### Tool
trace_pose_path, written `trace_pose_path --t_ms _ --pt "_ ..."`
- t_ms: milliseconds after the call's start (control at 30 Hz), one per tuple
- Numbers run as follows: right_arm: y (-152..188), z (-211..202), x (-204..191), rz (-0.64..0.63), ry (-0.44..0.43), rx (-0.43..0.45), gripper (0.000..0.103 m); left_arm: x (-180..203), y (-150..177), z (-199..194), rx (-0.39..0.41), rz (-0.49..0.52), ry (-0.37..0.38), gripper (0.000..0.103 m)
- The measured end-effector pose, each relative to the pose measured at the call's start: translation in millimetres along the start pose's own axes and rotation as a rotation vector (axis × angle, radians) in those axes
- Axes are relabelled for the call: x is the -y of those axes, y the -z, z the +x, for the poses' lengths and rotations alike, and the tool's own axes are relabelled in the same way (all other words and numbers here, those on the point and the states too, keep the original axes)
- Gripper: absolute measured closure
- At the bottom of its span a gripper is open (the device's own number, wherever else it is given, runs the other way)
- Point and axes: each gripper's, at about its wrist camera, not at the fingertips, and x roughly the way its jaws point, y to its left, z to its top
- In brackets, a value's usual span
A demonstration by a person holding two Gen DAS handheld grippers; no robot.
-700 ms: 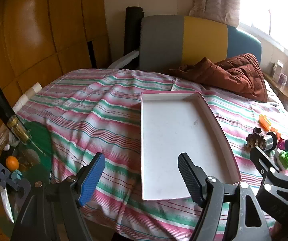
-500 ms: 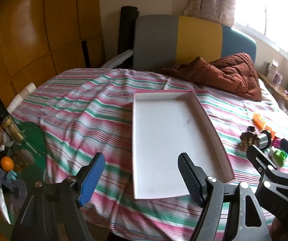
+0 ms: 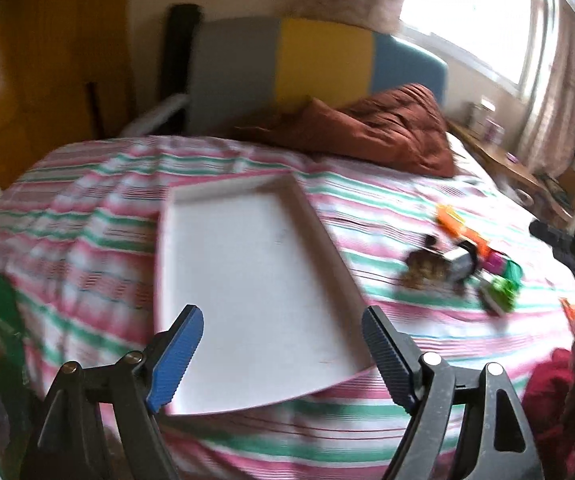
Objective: Organize rigid objects
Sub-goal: 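Reach the left gripper toward the brown knob-shaped toy in the pile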
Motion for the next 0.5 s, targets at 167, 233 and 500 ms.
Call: trace_pose_path --t_ms 167,233,500 --pt "-16 2 83 0.149 0.056 -0.003 0.0 36 -12 20 -0.081 0.074 0.102 0.02" --pt "-13 9 111 0.202 0.075 -0.013 0.0 51 -16 31 -0.125 0.1 0.136 0.021" --pt "-2 19 158 0.407 0.035 -0.03 0.0 105 -31 69 -0.261 0.19 0.245 0.025"
